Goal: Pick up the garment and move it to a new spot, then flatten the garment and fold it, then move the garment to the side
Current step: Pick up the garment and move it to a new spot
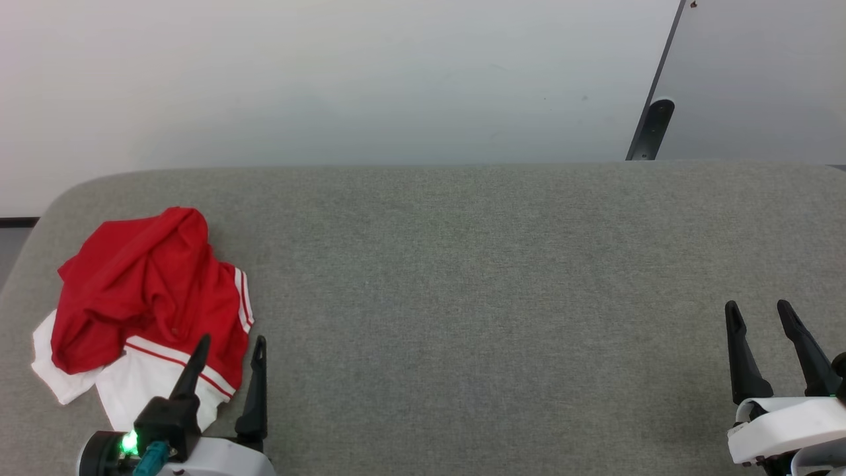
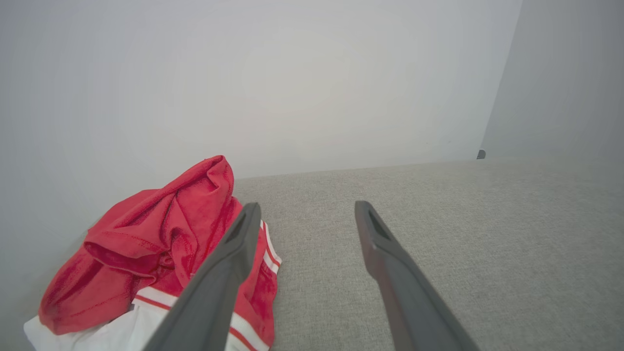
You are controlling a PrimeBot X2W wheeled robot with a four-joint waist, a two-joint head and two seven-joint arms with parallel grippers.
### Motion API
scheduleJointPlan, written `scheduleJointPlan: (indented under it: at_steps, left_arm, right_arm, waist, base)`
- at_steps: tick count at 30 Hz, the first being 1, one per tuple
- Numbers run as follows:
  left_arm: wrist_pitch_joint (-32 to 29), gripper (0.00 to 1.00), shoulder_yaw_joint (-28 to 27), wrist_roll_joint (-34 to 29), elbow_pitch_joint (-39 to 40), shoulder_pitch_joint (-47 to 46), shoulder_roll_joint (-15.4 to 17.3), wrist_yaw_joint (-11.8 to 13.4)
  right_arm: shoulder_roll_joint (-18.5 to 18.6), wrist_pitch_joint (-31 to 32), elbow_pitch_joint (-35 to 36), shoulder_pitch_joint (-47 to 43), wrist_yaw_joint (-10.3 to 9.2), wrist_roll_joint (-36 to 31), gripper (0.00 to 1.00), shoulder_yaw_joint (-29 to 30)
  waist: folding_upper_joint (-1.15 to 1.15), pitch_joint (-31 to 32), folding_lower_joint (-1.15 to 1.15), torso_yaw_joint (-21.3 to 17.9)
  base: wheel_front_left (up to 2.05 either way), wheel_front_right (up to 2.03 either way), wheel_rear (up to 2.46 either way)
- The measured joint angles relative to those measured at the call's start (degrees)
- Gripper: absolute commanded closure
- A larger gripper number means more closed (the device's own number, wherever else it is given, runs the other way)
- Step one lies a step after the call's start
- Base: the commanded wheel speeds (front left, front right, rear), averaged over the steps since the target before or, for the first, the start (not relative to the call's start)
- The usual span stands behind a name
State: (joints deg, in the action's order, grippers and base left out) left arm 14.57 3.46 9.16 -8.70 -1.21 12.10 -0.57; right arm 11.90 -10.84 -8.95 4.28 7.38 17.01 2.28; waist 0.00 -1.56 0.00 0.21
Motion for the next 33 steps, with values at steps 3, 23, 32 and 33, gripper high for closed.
scheduleJointPlan:
  at_steps: [3,23,32,33]
  left_arm:
    - [0.0,0.0,0.1,0.3,0.0,0.0,0.0,0.0]
    - [-0.4,0.0,0.2,1.3,-0.7,0.4,0.1,1.7]
    - [-0.4,0.0,0.2,1.9,0.3,1.9,-1.0,3.2]
    - [-0.4,0.0,0.2,1.9,0.5,2.2,-1.0,3.5]
  right_arm:
    - [-0.1,0.0,0.0,0.0,0.0,0.2,0.0,0.1]
    - [1.4,0.4,-0.1,0.6,0.0,1.0,0.0,-3.4]
    - [2.5,1.0,-0.6,1.4,0.0,1.5,0.0,-6.1]
    - [2.5,1.1,-0.7,1.5,0.0,1.6,0.0,-6.4]
  waist:
    - [0.0,0.0,0.0,0.1]
    - [0.0,0.0,0.0,11.2]
    - [0.0,-0.1,0.0,20.9]
    - [0.0,-0.1,0.0,22.0]
  base:
    - [0.0,0.0,0.0]
    - [0.0,0.0,0.0]
    - [0.0,0.0,0.0]
    - [0.0,0.0,0.0]
